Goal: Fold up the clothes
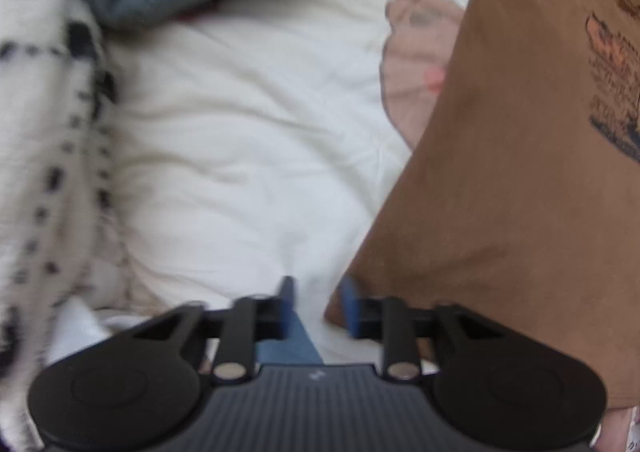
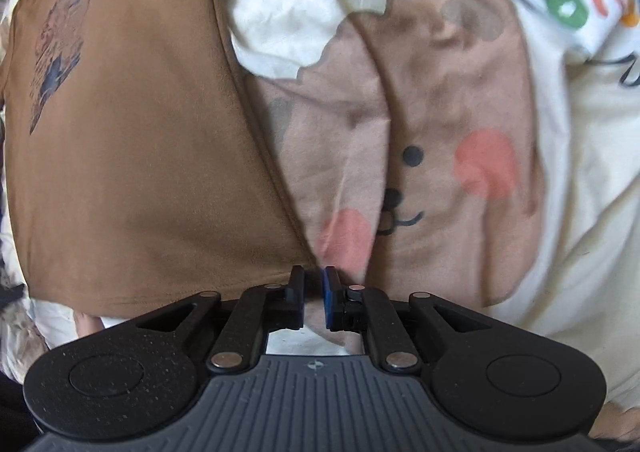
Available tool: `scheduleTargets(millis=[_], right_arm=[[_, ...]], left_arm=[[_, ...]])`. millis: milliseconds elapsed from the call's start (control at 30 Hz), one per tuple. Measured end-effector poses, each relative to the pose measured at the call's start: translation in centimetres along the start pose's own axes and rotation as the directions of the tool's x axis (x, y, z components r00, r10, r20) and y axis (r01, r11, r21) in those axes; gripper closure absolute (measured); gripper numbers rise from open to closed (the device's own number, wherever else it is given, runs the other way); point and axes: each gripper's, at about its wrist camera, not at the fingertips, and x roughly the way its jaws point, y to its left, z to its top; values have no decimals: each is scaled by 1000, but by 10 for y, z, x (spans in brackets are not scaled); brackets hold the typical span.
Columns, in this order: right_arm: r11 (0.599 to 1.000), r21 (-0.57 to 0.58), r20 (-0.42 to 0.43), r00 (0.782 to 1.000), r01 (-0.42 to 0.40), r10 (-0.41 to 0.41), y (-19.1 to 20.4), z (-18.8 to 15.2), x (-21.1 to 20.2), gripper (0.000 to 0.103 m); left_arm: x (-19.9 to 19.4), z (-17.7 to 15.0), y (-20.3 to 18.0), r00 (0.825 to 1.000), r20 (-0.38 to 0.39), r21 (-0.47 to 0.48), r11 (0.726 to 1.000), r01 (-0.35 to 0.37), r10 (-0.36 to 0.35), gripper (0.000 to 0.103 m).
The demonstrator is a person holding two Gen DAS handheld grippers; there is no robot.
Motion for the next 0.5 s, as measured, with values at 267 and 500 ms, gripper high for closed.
scheduleTargets(millis=[267, 500], right_arm=[[998, 14, 107, 993, -57, 55, -31, -3, -48, 64], [988, 43, 257, 957, -150, 135, -49, 0, -93, 63]], left_arm=[[-56, 20, -3, 996, 88, 1, 1000, -18, 17, 44], [-88, 39, -16, 986, 163, 24, 1000, -18, 14, 44]])
